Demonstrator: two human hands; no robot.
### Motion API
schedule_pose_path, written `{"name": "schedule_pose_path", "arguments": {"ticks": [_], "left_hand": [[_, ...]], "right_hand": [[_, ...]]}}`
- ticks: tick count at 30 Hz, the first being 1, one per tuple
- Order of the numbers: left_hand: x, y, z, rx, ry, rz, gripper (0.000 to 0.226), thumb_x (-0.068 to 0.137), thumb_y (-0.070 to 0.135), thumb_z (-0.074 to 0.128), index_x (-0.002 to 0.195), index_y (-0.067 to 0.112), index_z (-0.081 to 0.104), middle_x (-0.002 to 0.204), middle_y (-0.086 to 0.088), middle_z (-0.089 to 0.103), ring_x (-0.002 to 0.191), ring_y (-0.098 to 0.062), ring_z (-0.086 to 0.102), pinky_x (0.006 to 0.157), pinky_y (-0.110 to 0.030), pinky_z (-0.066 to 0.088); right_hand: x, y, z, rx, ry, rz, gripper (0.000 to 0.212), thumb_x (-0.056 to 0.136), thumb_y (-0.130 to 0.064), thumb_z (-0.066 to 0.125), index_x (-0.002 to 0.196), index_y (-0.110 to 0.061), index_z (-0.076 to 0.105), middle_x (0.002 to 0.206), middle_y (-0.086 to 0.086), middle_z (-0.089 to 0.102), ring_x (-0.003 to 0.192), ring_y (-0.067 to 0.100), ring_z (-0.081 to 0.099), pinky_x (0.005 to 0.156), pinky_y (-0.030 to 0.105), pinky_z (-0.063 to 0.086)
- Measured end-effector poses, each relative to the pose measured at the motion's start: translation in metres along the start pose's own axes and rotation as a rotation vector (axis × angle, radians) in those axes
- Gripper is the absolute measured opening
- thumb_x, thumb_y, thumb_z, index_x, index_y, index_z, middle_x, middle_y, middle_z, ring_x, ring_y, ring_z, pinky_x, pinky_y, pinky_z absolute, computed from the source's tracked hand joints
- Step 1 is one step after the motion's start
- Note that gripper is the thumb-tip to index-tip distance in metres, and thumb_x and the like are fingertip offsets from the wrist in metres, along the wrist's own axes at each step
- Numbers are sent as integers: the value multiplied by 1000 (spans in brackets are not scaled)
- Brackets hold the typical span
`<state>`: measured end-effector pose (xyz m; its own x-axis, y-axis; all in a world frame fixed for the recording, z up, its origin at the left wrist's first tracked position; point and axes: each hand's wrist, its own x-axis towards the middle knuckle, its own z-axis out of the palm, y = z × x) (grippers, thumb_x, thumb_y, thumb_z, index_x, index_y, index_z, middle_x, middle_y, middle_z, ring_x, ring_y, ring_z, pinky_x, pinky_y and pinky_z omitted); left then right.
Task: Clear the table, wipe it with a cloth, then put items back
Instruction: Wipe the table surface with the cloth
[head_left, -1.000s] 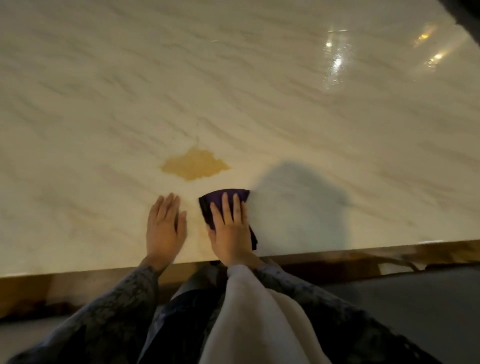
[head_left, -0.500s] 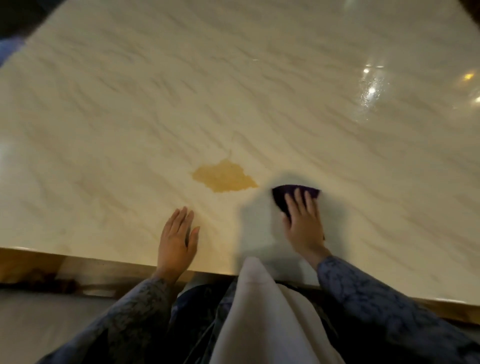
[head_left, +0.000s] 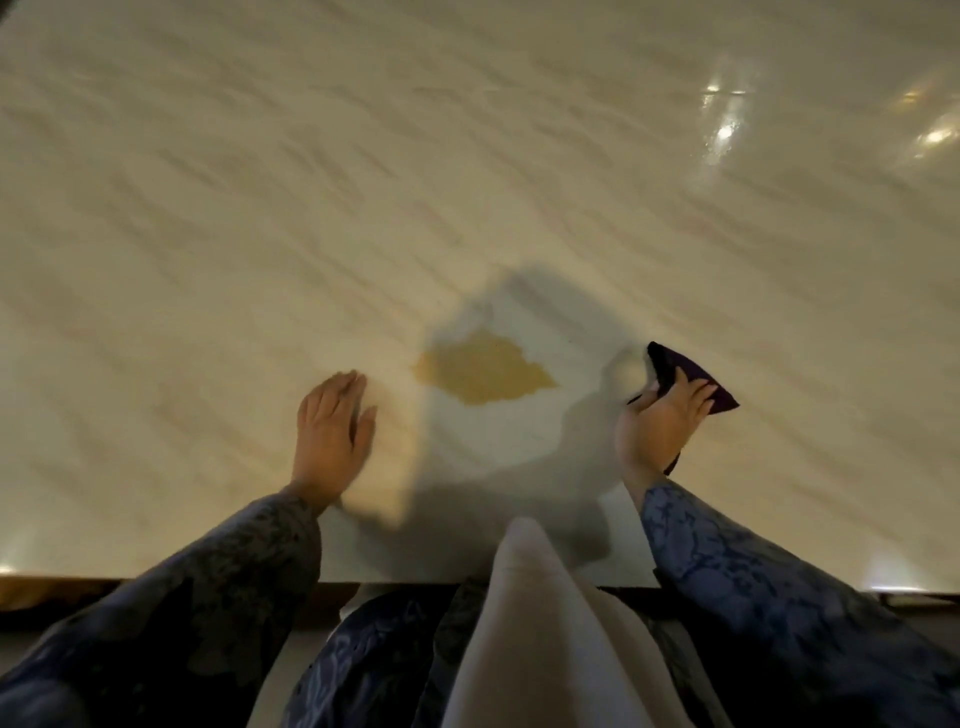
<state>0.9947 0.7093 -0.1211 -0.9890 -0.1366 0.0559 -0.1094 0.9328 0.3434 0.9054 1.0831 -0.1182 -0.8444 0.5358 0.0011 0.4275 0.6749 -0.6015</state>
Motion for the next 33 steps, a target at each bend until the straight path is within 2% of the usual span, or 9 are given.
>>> {"name": "schedule_pose_path", "arguments": {"ticks": [7, 12, 15, 18, 21, 24, 26, 29, 33], "left_hand": [[37, -49, -20, -96, -122, 294, 47, 95, 35, 43, 133, 10, 55, 136, -8, 54, 124, -29, 51, 106, -37, 33], [67, -99, -35, -90, -148, 415, 43, 97, 23, 41, 136, 10, 54, 141, -6, 52, 131, -24, 46, 110, -33, 30], [91, -138, -50, -97, -104, 315, 42, 98, 20, 40, 136, 9, 53, 143, -6, 51, 135, -23, 42, 113, -33, 29], [100, -155, -54, -118, -114, 344, 43, 98, 19, 42, 137, 7, 52, 145, -8, 48, 138, -25, 40, 114, -36, 30], [94, -152, -52, -146, -96, 331, 43, 96, 17, 45, 138, 7, 52, 146, -8, 47, 140, -23, 37, 114, -37, 31], [93, -154, -51, -175, -77, 302, 41, 96, 19, 46, 134, 8, 56, 147, -9, 46, 141, -25, 35, 115, -38, 31], [93, -156, -51, -185, -57, 284, 40, 95, 22, 47, 131, 9, 58, 148, -10, 44, 141, -28, 34, 115, -39, 31], [92, -156, -50, -187, -45, 272, 39, 95, 23, 47, 130, 10, 58, 148, -10, 44, 141, -28, 34, 115, -40, 31], [93, -155, -49, -205, -42, 262, 38, 95, 19, 45, 130, 9, 58, 146, -11, 46, 138, -29, 38, 114, -39, 31]], "right_hand": [[-69, -83, 51, 236, 56, 152, 50, 105, -23, 36, 149, -1, 27, 157, 19, 25, 147, 31, 21, 117, 41, 24], [-120, -166, 112, 317, -52, 78, 53, 104, -29, 35, 149, -3, 29, 157, 16, 26, 148, 29, 18, 118, 44, 25], [-148, -202, 136, 277, -156, -84, 54, 99, -34, 35, 147, -11, 39, 157, 14, 28, 148, 29, 15, 122, 41, 14], [-176, -206, 149, 14, -227, -386, 49, 99, -40, 39, 145, -23, 44, 158, 18, 24, 149, 32, 9, 122, 43, 6], [-197, -191, 152, -148, -192, -567, 47, 99, -47, 47, 142, -26, 49, 157, 20, 26, 149, 34, 13, 121, 47, 12], [-193, -175, 143, -232, -194, -619, 47, 100, -44, 48, 143, -25, 48, 157, 15, 29, 149, 30, 16, 121, 48, 15], [-176, -170, 139, -284, -185, -572, 48, 100, -45, 44, 144, -25, 46, 157, 13, 30, 148, 29, 17, 120, 48, 14], [-128, -171, 137, -325, -111, -363, 56, 98, -48, 41, 148, -21, 39, 155, 16, 33, 146, 35, 20, 121, 47, 9], [-52, -186, 140, -312, -24, 5, 62, 99, -51, 34, 151, -17, 32, 160, 19, 17, 148, 38, 5, 121, 48, 0]]}}
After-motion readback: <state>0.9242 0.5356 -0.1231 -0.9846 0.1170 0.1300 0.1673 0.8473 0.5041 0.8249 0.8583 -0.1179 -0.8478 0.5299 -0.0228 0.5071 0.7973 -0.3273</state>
